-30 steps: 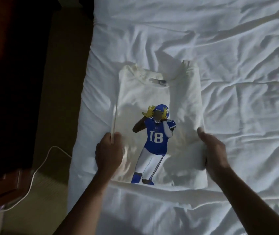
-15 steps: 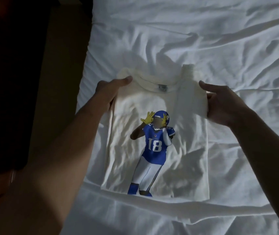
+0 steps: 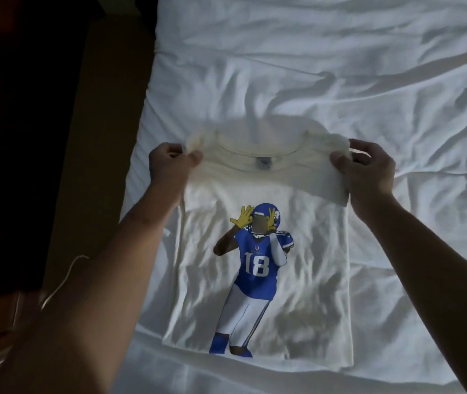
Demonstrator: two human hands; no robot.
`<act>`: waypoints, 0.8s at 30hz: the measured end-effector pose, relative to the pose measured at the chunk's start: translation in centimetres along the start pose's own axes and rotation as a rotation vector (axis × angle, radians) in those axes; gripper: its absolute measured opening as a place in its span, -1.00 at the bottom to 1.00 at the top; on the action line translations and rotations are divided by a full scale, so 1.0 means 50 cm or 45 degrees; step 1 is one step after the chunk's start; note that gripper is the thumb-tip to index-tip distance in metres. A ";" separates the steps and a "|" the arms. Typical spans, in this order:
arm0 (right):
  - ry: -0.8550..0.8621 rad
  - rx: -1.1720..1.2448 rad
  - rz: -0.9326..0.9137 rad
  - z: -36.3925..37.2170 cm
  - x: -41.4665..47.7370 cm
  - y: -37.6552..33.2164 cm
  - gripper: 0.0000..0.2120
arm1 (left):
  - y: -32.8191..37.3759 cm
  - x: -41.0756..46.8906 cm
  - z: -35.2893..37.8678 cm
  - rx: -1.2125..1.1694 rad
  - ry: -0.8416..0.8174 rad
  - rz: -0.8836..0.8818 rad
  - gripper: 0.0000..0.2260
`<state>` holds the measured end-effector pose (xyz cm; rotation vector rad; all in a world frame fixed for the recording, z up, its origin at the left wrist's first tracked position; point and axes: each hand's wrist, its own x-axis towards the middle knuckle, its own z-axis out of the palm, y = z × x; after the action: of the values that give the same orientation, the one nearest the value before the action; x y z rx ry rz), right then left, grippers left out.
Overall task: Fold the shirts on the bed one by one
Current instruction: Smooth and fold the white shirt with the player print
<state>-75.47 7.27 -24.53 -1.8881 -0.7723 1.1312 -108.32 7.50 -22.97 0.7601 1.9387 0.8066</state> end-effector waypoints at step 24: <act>-0.411 -1.468 -0.824 0.037 -0.442 0.218 -0.35 | -0.292 -0.370 0.030 1.254 -0.130 1.005 -0.43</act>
<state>-85.24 -15.43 -25.03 -1.9844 -2.3782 0.5584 -101.89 -15.04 -25.91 2.1833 1.8723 0.1450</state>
